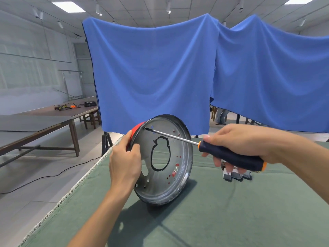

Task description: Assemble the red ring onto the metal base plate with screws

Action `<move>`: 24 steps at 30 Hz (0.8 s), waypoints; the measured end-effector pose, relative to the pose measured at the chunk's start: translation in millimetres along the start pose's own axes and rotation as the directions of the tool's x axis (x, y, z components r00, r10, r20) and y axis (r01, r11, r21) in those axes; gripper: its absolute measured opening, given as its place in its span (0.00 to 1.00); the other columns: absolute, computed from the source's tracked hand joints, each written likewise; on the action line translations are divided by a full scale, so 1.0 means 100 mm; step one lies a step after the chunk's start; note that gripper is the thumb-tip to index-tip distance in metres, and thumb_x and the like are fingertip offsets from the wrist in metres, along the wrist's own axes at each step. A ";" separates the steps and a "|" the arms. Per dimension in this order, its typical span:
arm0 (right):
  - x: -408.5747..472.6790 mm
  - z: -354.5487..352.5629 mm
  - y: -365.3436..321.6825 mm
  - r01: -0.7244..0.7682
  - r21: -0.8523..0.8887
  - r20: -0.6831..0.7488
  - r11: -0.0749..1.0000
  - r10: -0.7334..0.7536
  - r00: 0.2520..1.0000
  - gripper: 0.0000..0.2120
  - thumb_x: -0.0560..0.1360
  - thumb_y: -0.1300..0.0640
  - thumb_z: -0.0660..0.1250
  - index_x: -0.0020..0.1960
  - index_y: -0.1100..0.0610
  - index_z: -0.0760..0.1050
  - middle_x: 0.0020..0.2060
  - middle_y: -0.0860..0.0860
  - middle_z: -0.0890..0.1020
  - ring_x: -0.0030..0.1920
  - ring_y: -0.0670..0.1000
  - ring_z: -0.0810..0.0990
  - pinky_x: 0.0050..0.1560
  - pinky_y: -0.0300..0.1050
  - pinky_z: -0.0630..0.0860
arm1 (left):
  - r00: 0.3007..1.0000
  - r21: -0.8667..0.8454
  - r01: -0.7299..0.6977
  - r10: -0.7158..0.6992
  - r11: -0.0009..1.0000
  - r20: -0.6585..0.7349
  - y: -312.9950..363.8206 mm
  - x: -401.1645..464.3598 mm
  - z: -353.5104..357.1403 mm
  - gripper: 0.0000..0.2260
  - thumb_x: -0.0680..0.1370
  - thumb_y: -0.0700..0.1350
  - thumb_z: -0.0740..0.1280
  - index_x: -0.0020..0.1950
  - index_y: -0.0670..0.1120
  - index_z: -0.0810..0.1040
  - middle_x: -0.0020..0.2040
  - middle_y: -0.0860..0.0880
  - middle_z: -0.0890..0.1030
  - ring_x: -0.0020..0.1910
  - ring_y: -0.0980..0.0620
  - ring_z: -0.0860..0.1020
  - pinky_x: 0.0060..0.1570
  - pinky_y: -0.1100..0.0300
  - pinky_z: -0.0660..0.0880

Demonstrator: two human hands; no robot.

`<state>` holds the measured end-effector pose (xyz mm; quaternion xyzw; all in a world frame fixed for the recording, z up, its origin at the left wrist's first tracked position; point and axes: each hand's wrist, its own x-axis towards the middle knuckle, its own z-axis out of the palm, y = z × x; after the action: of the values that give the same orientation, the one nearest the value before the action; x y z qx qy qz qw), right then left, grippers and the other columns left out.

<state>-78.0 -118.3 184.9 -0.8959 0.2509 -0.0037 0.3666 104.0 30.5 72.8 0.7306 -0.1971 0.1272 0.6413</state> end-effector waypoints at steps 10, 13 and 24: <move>0.09 0.05 0.17 -0.129 0.318 0.334 0.939 0.016 0.942 0.23 0.64 0.45 0.71 0.47 0.63 0.78 0.29 0.52 0.75 0.23 0.48 0.73 0.22 0.38 0.69 | 1.000 -0.007 -0.016 0.016 1.000 0.006 -0.06 -0.02 0.00 0.29 0.67 0.48 0.55 0.67 0.57 0.74 0.51 0.54 0.81 0.48 0.47 0.78 0.53 0.47 0.76; 0.10 0.12 0.16 0.000 0.084 0.153 0.996 -0.013 0.988 0.24 0.60 0.48 0.79 0.47 0.60 0.74 0.27 0.52 0.78 0.25 0.52 0.75 0.26 0.41 0.71 | 1.000 -0.029 -0.003 0.002 1.000 -0.020 -0.03 0.00 0.01 0.27 0.67 0.47 0.55 0.66 0.57 0.76 0.53 0.56 0.82 0.51 0.48 0.78 0.55 0.48 0.75; 0.08 0.26 0.00 0.051 0.186 0.069 0.981 -0.064 0.996 0.16 0.76 0.47 0.67 0.41 0.61 0.76 0.24 0.51 0.77 0.22 0.49 0.73 0.22 0.38 0.69 | 1.000 -0.027 0.000 -0.001 1.000 -0.028 -0.10 -0.04 -0.01 0.29 0.67 0.46 0.53 0.66 0.60 0.74 0.48 0.57 0.81 0.45 0.51 0.77 0.47 0.54 0.73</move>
<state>-65.7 -105.1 164.2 -0.8645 0.2096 -0.0041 0.4568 105.3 33.1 62.2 0.7200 -0.1897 0.1345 0.6538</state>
